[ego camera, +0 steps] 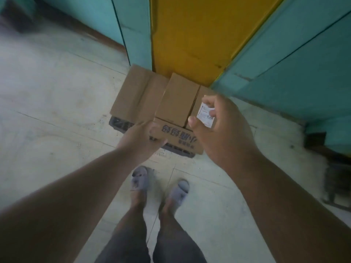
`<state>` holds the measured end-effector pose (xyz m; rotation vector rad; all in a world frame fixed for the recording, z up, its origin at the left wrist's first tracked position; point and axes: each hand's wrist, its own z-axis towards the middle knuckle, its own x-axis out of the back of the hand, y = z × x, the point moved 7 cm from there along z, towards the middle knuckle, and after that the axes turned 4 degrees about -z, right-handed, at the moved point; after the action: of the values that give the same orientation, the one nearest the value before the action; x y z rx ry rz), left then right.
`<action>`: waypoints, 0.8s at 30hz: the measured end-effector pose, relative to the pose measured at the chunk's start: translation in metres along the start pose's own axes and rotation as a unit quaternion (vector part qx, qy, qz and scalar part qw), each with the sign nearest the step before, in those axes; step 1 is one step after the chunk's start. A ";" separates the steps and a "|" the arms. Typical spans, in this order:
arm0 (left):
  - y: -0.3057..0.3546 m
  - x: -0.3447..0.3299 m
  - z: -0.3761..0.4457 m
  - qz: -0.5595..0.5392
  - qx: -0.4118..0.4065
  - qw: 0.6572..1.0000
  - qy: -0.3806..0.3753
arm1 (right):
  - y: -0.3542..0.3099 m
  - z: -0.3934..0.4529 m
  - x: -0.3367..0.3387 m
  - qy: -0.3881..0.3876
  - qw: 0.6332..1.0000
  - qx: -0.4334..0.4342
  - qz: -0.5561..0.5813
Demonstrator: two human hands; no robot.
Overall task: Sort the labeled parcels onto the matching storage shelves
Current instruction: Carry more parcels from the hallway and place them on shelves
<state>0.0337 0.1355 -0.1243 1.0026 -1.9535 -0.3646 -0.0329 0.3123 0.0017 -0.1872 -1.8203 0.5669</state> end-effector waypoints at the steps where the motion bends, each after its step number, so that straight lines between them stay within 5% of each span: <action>1: -0.011 -0.012 0.015 -0.017 0.014 1.000 -0.005 | 0.015 0.006 -0.018 0.000 1.000 -0.014 -0.001; 10: -0.086 -0.093 0.106 0.028 0.103 0.994 0.029 | 0.177 0.037 -0.180 -0.067 0.982 -0.149 -0.089; 13: -0.091 -0.114 0.121 0.021 0.108 0.994 -0.017 | 0.196 0.034 -0.209 -0.091 0.974 -0.166 -0.123; 24: -0.131 -0.125 0.098 -0.258 0.211 0.942 -0.035 | 0.206 -0.022 -0.247 -0.071 0.950 -0.302 0.024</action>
<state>0.0558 0.1368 -0.3291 1.8161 -1.8467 -0.2712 0.0364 0.3980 -0.3010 -0.6187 -2.0920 0.0372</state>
